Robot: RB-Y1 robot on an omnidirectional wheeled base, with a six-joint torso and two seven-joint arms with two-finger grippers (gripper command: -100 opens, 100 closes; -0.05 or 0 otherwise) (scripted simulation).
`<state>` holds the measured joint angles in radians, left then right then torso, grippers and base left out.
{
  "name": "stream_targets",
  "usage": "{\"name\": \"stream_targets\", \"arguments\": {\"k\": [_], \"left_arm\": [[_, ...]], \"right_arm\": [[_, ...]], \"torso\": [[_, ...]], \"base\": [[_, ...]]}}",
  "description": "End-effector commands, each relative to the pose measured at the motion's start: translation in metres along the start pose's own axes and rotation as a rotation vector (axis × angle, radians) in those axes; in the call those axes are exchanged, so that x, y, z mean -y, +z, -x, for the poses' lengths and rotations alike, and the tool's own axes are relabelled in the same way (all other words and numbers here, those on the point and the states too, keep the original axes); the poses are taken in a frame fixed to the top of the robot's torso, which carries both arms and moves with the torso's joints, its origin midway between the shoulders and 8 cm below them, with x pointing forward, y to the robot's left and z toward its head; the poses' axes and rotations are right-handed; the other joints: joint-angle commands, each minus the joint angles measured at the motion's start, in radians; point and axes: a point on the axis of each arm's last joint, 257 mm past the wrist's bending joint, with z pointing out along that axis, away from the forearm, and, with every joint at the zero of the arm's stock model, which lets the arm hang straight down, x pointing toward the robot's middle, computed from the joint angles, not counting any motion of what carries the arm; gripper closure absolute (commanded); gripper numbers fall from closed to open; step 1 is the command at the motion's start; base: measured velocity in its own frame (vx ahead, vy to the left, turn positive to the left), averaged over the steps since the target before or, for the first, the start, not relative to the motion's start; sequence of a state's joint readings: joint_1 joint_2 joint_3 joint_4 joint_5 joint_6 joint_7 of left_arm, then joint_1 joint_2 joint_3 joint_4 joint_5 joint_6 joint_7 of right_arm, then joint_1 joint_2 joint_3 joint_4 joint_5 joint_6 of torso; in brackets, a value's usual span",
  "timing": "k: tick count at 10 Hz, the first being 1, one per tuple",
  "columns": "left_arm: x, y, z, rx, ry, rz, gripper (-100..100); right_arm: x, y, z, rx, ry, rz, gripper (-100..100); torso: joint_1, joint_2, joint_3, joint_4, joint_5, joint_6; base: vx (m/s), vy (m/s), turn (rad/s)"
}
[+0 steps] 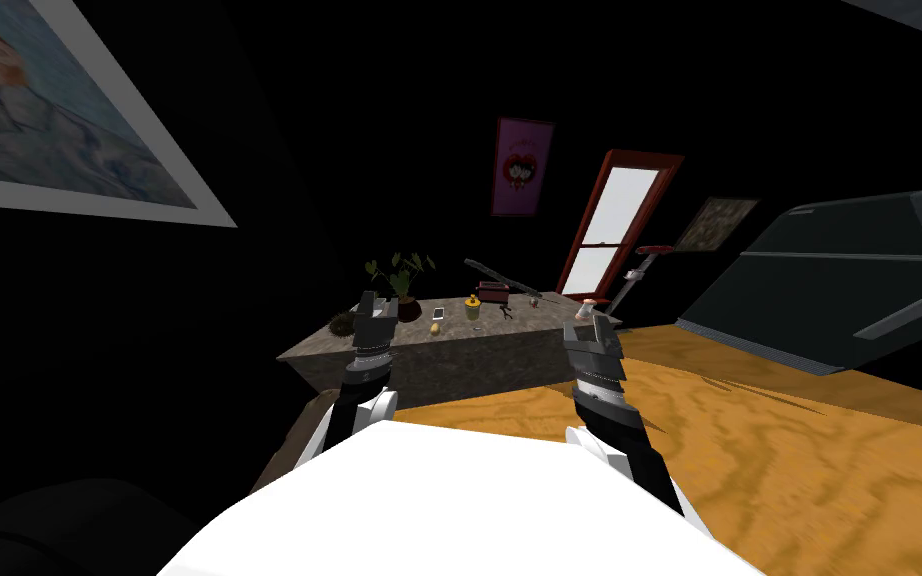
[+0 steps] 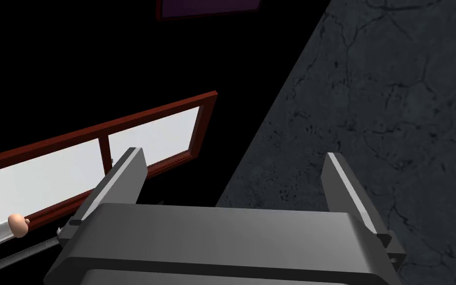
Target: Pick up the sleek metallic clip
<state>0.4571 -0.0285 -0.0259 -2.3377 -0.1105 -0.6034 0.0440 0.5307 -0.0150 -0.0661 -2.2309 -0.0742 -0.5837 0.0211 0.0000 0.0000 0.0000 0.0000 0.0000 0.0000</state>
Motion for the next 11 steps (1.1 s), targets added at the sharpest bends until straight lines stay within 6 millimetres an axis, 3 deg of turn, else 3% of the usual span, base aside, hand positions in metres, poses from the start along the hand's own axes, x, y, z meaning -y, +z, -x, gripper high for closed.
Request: {"name": "stream_targets", "arguments": {"k": [1,11], "left_arm": [[0.000,0.000,0.000,0.000,0.000,0.000,0],[0.000,0.000,0.000,0.000,0.000,0.000,0]], "right_arm": [[0.004,-0.001,-0.005,-0.036,-0.017,-0.007,-100],[0.057,-0.026,-0.038,-0.354,-0.198,-0.078,-100]], "torso": [[0.000,0.000,0.000,0.000,0.000,0.000],[0.001,0.001,0.001,0.000,0.000,0.000]], "base": [[-0.007,0.009,0.016],[-0.023,0.029,0.031]]}}
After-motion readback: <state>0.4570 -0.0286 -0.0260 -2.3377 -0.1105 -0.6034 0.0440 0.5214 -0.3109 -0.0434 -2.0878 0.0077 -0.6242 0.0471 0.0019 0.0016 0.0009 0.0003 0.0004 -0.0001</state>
